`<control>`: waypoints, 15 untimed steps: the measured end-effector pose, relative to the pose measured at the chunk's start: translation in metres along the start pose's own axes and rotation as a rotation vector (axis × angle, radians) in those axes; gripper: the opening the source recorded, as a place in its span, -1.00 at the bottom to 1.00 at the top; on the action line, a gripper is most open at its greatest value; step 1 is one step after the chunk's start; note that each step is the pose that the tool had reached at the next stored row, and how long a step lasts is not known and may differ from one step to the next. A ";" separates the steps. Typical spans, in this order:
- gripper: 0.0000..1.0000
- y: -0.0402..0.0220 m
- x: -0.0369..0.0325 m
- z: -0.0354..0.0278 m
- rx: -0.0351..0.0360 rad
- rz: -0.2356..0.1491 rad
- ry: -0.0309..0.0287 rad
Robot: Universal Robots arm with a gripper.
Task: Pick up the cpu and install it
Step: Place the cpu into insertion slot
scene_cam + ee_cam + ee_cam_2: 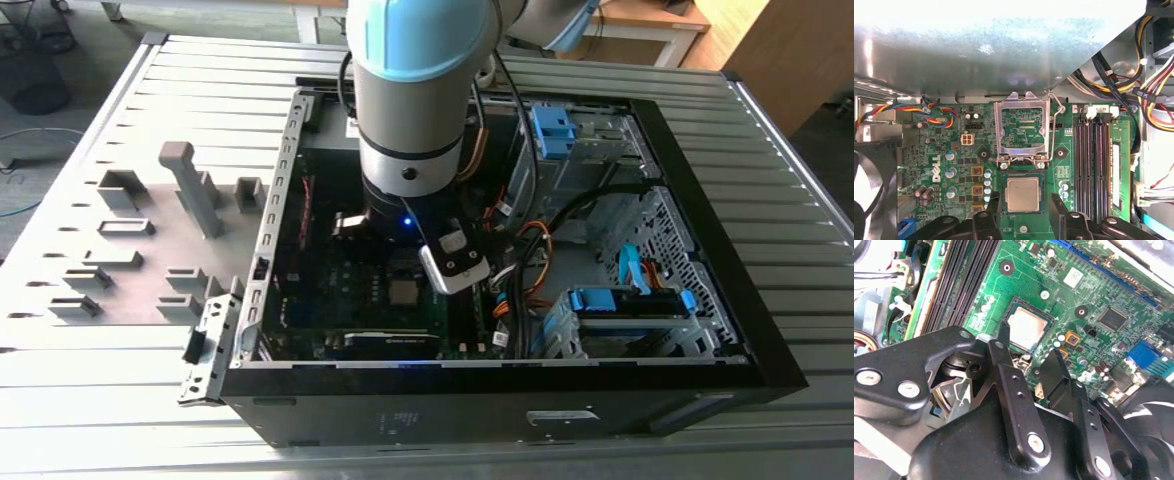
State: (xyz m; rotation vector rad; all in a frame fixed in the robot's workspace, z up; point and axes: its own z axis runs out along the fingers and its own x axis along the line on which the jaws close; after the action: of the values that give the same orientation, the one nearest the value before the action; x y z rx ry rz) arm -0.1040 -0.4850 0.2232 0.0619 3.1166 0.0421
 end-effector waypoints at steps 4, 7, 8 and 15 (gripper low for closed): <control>0.01 0.0000 0.0000 -0.0004 0.0001 0.000 0.0000; 0.01 0.0000 0.0000 -0.0005 0.0000 0.000 0.0000; 0.01 0.0000 0.0000 -0.0005 0.0000 0.000 0.0000; 0.01 0.0000 0.0000 -0.0006 0.0001 0.000 0.0000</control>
State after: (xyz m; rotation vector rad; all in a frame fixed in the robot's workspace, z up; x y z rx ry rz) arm -0.1040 -0.4850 0.2238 0.0619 3.1166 0.0419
